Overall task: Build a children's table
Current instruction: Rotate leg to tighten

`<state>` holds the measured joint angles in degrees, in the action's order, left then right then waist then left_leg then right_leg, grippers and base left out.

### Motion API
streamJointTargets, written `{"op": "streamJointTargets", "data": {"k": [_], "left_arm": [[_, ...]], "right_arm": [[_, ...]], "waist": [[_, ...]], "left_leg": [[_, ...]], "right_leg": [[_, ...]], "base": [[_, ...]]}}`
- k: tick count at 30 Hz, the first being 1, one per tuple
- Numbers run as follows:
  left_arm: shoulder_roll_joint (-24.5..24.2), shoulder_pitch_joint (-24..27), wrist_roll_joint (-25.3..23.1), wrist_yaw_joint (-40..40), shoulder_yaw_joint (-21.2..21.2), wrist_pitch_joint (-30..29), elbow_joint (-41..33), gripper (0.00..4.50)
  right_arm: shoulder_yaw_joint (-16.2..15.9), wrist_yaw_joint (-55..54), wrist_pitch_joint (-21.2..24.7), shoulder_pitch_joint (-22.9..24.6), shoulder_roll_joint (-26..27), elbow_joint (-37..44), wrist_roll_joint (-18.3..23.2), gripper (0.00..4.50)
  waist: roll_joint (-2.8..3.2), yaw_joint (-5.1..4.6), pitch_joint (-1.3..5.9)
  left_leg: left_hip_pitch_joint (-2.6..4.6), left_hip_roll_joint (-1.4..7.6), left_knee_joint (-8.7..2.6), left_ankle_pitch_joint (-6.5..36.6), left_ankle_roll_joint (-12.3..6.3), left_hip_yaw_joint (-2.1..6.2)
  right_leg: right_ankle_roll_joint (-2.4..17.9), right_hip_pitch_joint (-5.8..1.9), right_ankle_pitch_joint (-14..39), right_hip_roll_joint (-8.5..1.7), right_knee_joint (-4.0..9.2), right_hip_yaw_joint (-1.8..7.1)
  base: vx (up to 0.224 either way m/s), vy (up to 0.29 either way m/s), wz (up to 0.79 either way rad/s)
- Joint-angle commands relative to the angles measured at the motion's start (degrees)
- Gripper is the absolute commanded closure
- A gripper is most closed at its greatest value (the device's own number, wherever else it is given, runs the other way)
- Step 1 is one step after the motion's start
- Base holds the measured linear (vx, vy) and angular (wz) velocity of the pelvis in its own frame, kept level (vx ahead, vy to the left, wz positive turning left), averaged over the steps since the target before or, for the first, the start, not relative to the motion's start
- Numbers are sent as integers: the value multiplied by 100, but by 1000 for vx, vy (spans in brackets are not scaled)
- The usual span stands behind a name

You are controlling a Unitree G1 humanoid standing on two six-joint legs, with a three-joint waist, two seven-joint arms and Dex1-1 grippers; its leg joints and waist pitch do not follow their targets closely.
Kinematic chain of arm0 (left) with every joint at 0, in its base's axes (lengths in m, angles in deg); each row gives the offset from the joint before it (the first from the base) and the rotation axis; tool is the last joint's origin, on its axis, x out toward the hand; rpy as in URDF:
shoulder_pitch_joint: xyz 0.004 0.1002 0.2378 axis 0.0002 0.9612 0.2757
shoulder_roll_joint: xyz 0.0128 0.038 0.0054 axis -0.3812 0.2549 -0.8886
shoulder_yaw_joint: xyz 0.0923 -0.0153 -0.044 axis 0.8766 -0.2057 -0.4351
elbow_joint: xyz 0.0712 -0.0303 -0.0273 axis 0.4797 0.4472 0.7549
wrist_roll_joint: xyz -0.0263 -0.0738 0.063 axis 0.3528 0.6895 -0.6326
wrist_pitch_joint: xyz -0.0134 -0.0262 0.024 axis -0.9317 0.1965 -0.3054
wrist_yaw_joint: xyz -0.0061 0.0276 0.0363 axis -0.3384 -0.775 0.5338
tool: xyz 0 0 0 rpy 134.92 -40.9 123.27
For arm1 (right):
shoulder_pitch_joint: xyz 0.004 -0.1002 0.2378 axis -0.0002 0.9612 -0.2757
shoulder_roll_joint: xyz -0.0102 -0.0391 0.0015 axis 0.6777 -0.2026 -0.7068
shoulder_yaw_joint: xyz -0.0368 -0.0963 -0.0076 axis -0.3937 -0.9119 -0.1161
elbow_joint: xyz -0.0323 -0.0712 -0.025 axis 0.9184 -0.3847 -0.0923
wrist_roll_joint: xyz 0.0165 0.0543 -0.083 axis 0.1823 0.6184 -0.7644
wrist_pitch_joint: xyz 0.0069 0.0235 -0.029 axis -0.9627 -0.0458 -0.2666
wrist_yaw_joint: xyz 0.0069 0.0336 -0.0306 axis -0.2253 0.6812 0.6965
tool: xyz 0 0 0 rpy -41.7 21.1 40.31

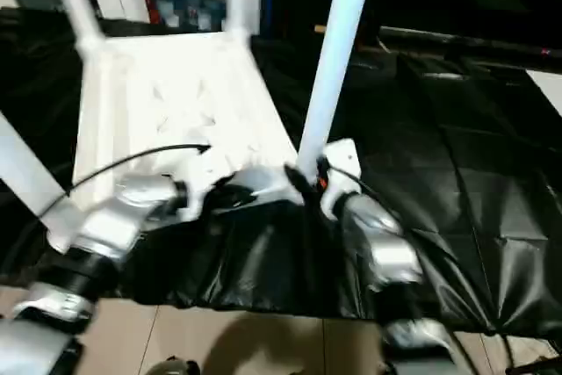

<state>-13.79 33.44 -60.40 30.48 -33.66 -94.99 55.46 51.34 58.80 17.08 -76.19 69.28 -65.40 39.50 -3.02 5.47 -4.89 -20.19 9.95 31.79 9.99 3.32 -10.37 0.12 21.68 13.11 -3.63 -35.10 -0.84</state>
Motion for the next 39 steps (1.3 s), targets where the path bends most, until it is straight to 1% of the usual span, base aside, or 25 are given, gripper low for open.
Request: {"op": "streamJointTargets", "data": {"k": [1, 3, 4, 5, 6, 7, 8, 9, 10, 11, 12, 13, 14, 15, 17, 18, 20, 22, 24, 25, 27, 28, 31, 34, 39], "left_arm": [[496, 83, 141, -209, 304, 39, 84, 450], [402, 131, 158, -18, 316, 118, 13, 450], [353, 150, 161, 69, 326, 165, -19, 450], [353, 150, 161, 69, 326, 165, -19, 450], [253, 184, 176, 213, 338, 190, -70, 450], [253, 184, 176, 213, 338, 190, -70, 450], [162, 222, 193, 366, 350, 259, -119, 450], [48, 272, 240, 575, 359, 308, -185, 450], [-107, 344, 319, 887, 380, 378, -295, 450], [-203, 390, 373, 1087, 394, 423, -368, 450], [-270, 412, 405, 1210, 406, 454, -405, 450], [-318, 428, 428, 1300, 415, 477, -432, 450], [-424, 457, 477, 1505, 433, 514, -487, 450], [-516, 474, 532, 1691, 436, 513, -528, 450], [-591, 481, 583, 1849, 430, 530, -550, 450], [-696, 474, 649, 2083, 409, 560, -552, 450], [-823, 453, 699, 2339, 404, 573, -534, 450], [-975, 427, 735, 2618, 420, 618, -498, 450], [-1066, 419, 752, 2787, 445, 614, -486, 450], [-1105, 409, 735, 2836, 457, 639, -464, 450], [-1140, 390, 712, 2879, 459, 674, -424, 450], [-1170, 365, 700, 2945, 459, 705, -382, 450], [-1201, 340, 726, 3039, 447, 697, -371, 450], [-1230, 329, 751, 3121, 458, 695, -354, 450], [-1230, 339, 746, 3131, 451, 723, -326, 450]], "right_arm": [[-626, 392, 218, 79, 561, -281, 91, 125], [-636, 627, 242, 103, 479, -182, 107, 119], [-656, 718, 252, 121, 428, -127, 81, 105], [-656, 718, 252, 121, 428, -127, 81, 89], [-750, 961, 245, 168, 286, -7, 40, 89], [-750, 961, 245, 168, 286, -7, 40, 79], [-852, 1159, 262, 209, 139, 100, -25, 79], [-982, 1450, 256, 258, -67, 219, -88, 79], [-1115, 1890, 215, 320, -330, 368, -100, 79], [-1193, 2167, 183, 357, -493, 454, -99, 79], [-1273, 2429, 134, 402, -634, 559, -82, 79], [-1332, 2619, 99, 435, -736, 635, -70, 79], [-1439, 3020, -21, 513, -962, 801, -49, 79], [-1513, 3329, -100, 562, -1165, 911, -50, 79], [-1540, 3563, -144, 583, -1319, 965, -35, 79], [-1511, 3872, -214, 583, -1493, 980, -11, 79], [-1495, 4179, -297, 569, -1658, 990, 37, 79], [-1502, 4527, -346, 551, -1816, 1013, 131, 79], [-1528, 4741, -350, 552, -1894, 1038, 198, 79], [-1552, 4853, -341, 552, -1932, 1039, 220, 109], [-1597, 5002, -335, 550, -1992, 1022, 228, 113], [-1620, 5085, -378, 540, -2003, 963, 206, 123], [-1606, 5140, -408, 529, -1950, 924, 209, 153], [-1621, 5235, -379, 535, -1913, 942, 261, 168], [-1676, 5234, -380, 584, -1840, 955, 286, 177]], "waist": [[-39, 16, 200], [-64, 12, 207], [-56, 18, 213], [-56, 17, 212], [-60, 20, 205], [-52, 15, 211], [-48, 11, 211], [-55, 19, 217], [-53, 8, 212], [-53, 14, 214], [-61, 12, 213], [-53, 8, 206], [-60, 17, 199], [-53, 47, 202], [-60, 57, 197], [-69, 66, 189], [-66, 70, 185], [-72, 85, 193], [-65, 96, 199], [-55, 111, 211], [-59, 123, 215], [-51, 138, 216], [-71, 151, 218], [-75, 154, 214], [-82, 164, 223]], "left_leg": [[16, 323, -437, 1343, -120, 140], [7, 316, -421, 1172, -201, 126], [4, 313, -411, 1059, -260, 119], [-2, 309, -406, 1019, -286, 115], [-10, 308, -406, 994, -322, 113], [-12, 311, -402, 964, -348, 111], [-12, 314, -405, 944, -352, 113], [-13, 315, -394, 887, -370, 113], [-18, 319, -386, 856, -407, 101], [-20, 317, -384, 863, -422, 113], [-28, 315, -369, 823, -484, 99], [-22, 315, -373, 824, -502, 95], [-18, 322, -373, 830, -534, 92], [2, 333, -366, 840, -537, 95], [-3, 334, -368, 844, -571, 87], [-3, 336, -366, 849, -581, 82], [7, 347, -376, 880, -565, 88], [11, 343, -365, 850, -586, 86], [18, 352, -352, 759, -630, 77], [17, 352, -344, 687, -646, 75], [21, 354, -331, 618, -677, 64], [22, 358, -327, 599, -678, 63], [9, 354, -326, 619, -657, 65], [3, 354, -320, 614, -655, 64], [-3, 348, -302, 457, -711, 61]], "right_leg": [[901, -87, 1479, -494, 521, 246], [927, -95, 1115, -469, 491, 238], [954, -105, 905, -465, 475, 232], [966, -108, 834, -463, 472, 231], [977, -113, 790, -458, 472, 225], [997, -114, 740, -464, 466, 225], [1007, -114, 731, -461, 465, 222], [1007, -133, 633, -452, 457, 213], [1027, -127, 510, -450, 448, 221], [1042, -141, 500, -448, 444, 208], [1051, -146, 377, -443, 434, 215], [1077, -132, 367, -443, 439, 216], [1117, -133, 417, -447, 448, 214], [1121, -137, 435, -450, 450, 209], [1168, -132, 420, -443, 440, 212], [1221, -126, 451, -444, 439, 212], [1253, -124, 564, -449, 445, 210], [1288, -139, 508, -448, 432, 208], [1361, -131, 307, -443, 406, 203], [1409, -140, 180, -444, 385, 198], [1469, -142, 30, -430, 372, 191], [1504, -140, -39, -431, 360, 188], [1522, -149, -6, -443, 354, 182], [1525, -144, 2, -446, 350, 184], [1554, -153, -255, -436, 315, 174]], "base": [[0, 0, 0], [0, 0, 0], [0, 0, 0], [0, 0, 0], [0, 0, 0], [0, 0, 0], [0, 0, 0], [0, 0, 0], [0, 0, 0], [0, 0, 0], [0, 0, 0], [0, 0, 0], [0, 0, 0], [0, 0, 0], [0, 0, 0], [0, 0, 0], [0, 0, 0], [0, 0, 0], [0, 0, 0], [0, 0, 0], [0, 0, 0], [0, 0, 0], [0, 0, 0], [0, 0, 0], [0, 0, 0]]}}
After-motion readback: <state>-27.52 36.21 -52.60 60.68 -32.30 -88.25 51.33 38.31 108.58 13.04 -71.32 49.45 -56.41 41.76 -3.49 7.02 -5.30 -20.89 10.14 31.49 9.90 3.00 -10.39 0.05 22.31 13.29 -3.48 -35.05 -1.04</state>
